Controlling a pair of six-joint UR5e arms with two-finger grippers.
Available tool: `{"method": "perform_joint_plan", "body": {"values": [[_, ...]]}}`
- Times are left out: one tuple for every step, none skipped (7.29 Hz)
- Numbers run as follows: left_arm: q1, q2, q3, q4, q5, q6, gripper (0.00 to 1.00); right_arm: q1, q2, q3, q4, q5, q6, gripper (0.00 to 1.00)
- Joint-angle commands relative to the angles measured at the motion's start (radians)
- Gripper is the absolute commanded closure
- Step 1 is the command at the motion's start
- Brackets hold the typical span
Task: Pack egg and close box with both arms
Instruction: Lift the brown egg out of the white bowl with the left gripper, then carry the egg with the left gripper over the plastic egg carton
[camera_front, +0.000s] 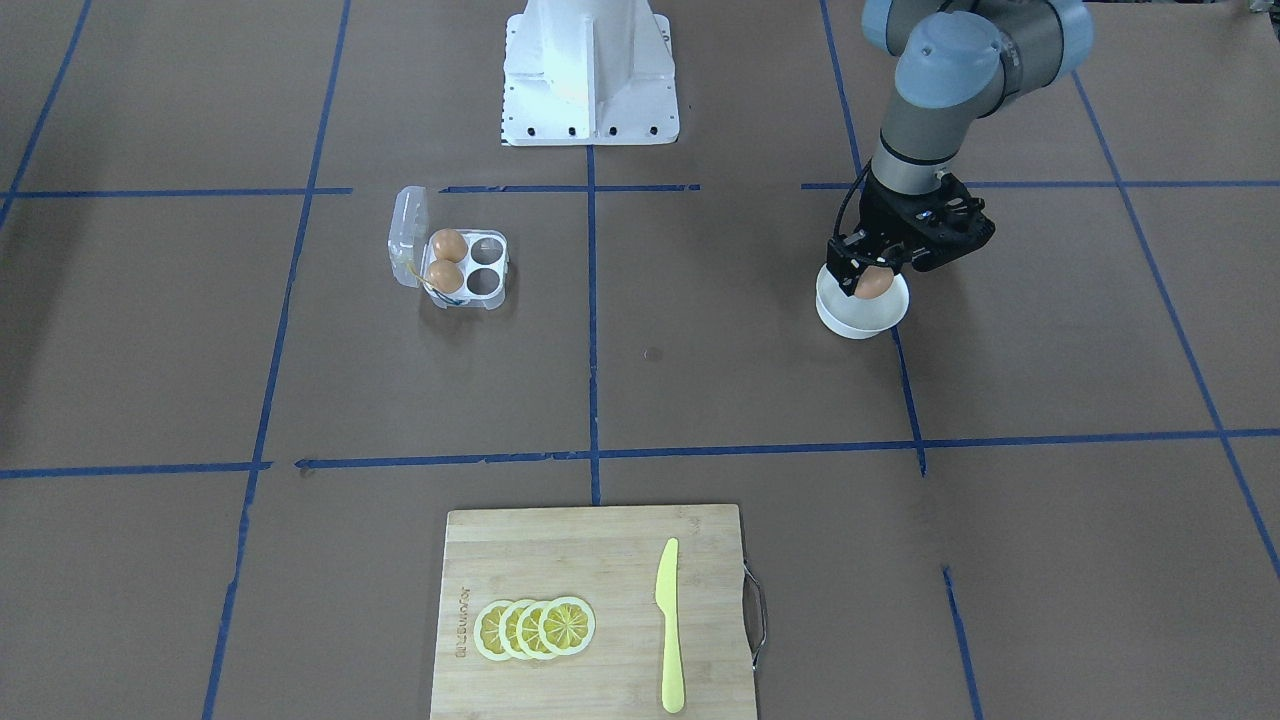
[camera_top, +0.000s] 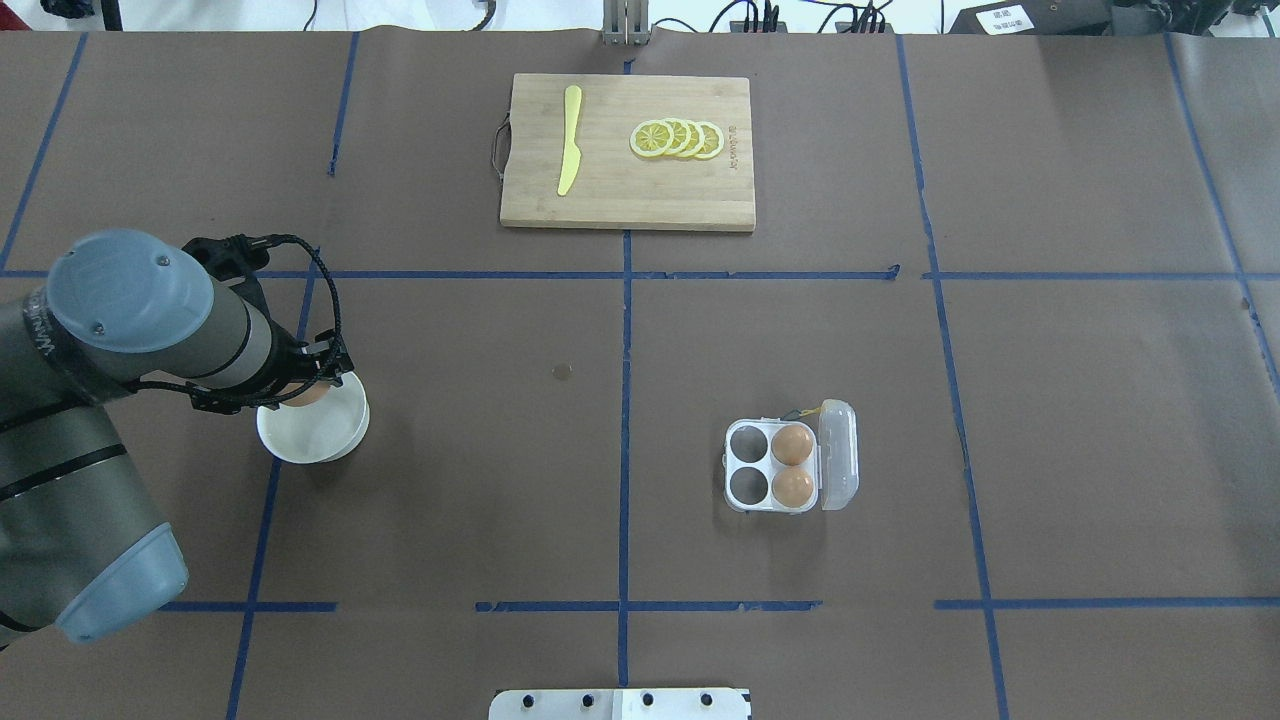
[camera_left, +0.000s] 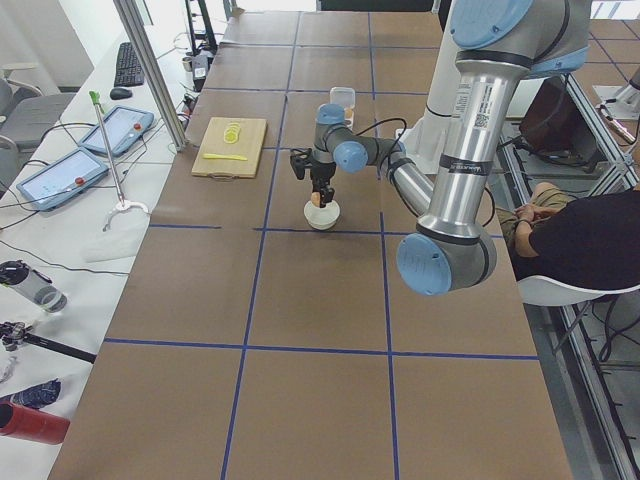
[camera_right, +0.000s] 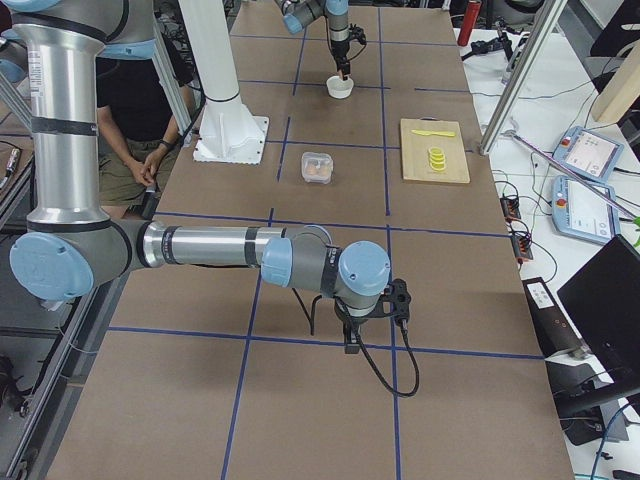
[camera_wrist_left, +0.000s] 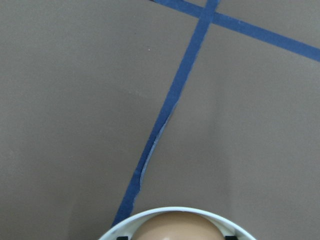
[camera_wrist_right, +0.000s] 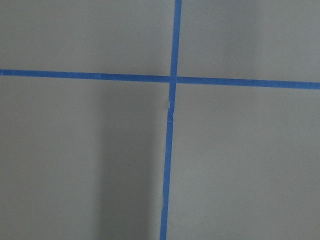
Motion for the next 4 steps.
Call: {"method": "perform_joint_plan", "body": {"values": [[0.008,-0.127,0.013,0.012,-0.008,-0.059,1.0,0.0,-0.001,-0.001,0.0,0.0,0.0,0.0],[0.011,-0.231,0.067,0.006,-0.01,-0.097,1.0,0.0,-0.001,0.001,0.002,0.0,-0.002,0.0],[0.017,-0.296,0.098,-0.032,-0.01,-0.142,1.0,0.0,-0.001,0.003,0.002,0.0,0.0,0.0],[0.035,-0.297,0.125,-0.225,-0.01,-0.229,1.0,0.0,-0.003,0.001,0.002,-0.002,0.003,0.0]]}}
